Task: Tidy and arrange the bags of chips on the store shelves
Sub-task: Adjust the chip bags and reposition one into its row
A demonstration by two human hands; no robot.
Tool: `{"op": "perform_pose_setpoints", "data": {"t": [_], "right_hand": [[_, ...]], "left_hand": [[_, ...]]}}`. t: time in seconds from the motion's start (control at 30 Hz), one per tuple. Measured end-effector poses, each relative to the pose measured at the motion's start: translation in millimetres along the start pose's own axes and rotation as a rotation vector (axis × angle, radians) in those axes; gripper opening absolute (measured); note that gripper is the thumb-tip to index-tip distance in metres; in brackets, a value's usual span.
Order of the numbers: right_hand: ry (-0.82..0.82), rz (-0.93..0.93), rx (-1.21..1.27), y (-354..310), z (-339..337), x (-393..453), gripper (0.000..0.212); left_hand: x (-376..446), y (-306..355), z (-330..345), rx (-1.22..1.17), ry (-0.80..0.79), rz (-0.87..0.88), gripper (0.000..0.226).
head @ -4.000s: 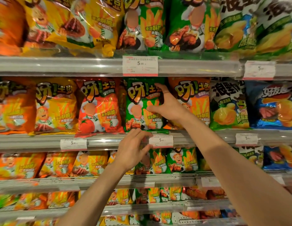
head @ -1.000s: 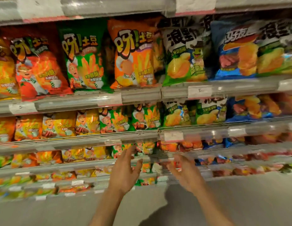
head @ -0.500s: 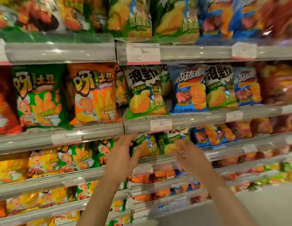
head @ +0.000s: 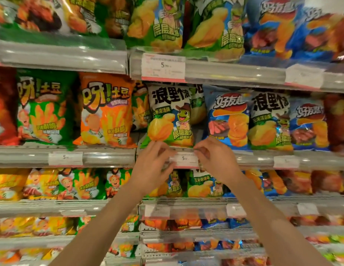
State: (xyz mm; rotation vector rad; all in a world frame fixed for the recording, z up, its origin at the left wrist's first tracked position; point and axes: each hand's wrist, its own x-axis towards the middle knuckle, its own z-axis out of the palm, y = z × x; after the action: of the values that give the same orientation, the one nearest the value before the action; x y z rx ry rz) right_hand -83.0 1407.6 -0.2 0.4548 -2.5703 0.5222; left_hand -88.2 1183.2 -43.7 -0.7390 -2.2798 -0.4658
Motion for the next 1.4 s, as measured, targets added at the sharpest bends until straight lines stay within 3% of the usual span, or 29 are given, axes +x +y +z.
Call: {"op": "perform_pose_setpoints", "data": {"t": [0.2, 0.53, 0.7, 0.83, 0.93, 1.0, 1.2, 1.4], "right_hand": [[-0.167, -0.092, 0.043, 17, -14, 25, 0.006], [-0.208, -0.079, 0.22, 26, -18, 31, 0.004], [-0.052, 0.064, 0.412, 17, -33, 56, 0.028], [-0.25, 0.084, 0.511, 4, -25, 93, 0.082], [-0.354, 0.015, 0.526, -12, -17, 111, 0.101], [-0.363, -0.014, 0.527, -18, -8, 115, 0.107], [-0.145, -0.047, 0.623, -4, 13, 108, 0.11], [-0.171, -0.015, 0.652, 3, 19, 115, 0.114]], "left_hand": [[6, 10, -3, 0.053, -0.031, -0.073, 0.036], [9, 13, -4, 0.063, -0.035, -0.078, 0.038], [9, 11, -5, 0.005, -0.024, -0.095, 0.037], [10, 10, -5, -0.014, -0.034, -0.107, 0.037], [10, 9, -5, -0.016, -0.028, -0.108, 0.036], [9, 9, -5, -0.016, -0.022, -0.105, 0.036], [10, 9, -6, -0.043, -0.018, -0.094, 0.034], [10, 8, -4, -0.045, -0.044, -0.115, 0.034]]}}
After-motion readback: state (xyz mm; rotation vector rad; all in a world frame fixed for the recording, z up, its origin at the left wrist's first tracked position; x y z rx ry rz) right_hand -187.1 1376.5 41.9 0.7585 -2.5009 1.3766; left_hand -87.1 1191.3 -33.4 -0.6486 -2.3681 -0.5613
